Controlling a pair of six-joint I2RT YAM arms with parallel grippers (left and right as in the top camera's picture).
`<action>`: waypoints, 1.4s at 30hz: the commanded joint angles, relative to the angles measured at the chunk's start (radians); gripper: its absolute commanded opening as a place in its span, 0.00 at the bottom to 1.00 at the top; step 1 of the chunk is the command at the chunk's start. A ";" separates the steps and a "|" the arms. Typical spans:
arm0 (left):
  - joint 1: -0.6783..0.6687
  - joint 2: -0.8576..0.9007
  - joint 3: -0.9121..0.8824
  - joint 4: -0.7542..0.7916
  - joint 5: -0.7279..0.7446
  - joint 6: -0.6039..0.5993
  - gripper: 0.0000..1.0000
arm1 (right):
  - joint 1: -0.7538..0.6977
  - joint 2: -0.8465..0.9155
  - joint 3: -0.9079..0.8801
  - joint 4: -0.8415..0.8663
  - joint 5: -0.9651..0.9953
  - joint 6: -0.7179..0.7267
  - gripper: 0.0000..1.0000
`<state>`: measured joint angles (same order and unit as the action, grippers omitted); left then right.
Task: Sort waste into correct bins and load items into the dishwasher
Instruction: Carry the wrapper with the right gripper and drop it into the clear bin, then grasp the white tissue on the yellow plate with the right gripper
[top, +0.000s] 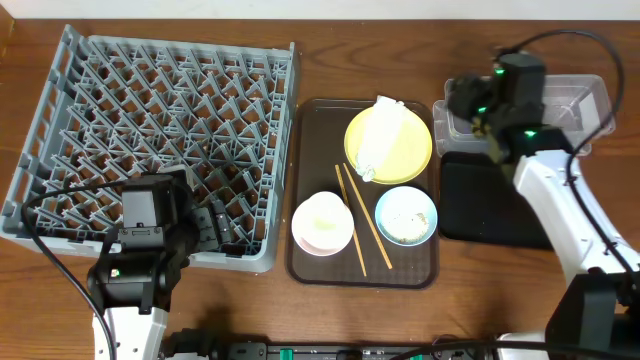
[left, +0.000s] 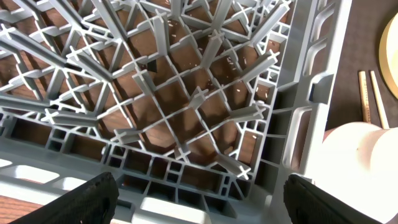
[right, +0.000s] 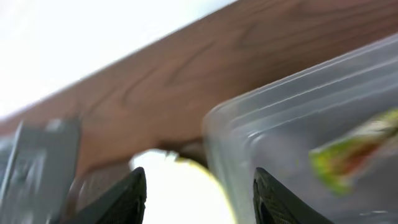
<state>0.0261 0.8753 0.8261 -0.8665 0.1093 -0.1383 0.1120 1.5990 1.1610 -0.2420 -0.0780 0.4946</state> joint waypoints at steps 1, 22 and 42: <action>0.003 0.000 0.023 0.000 0.010 -0.009 0.88 | 0.103 0.018 0.006 -0.036 -0.005 -0.137 0.56; 0.003 0.000 0.022 0.000 0.010 -0.009 0.88 | 0.349 0.410 0.006 0.056 0.157 0.026 0.39; 0.003 0.000 0.022 0.000 0.010 -0.009 0.88 | 0.057 0.014 0.006 -0.039 0.359 0.095 0.03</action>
<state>0.0261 0.8753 0.8261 -0.8661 0.1093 -0.1383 0.2451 1.6230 1.1641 -0.2611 0.2108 0.5110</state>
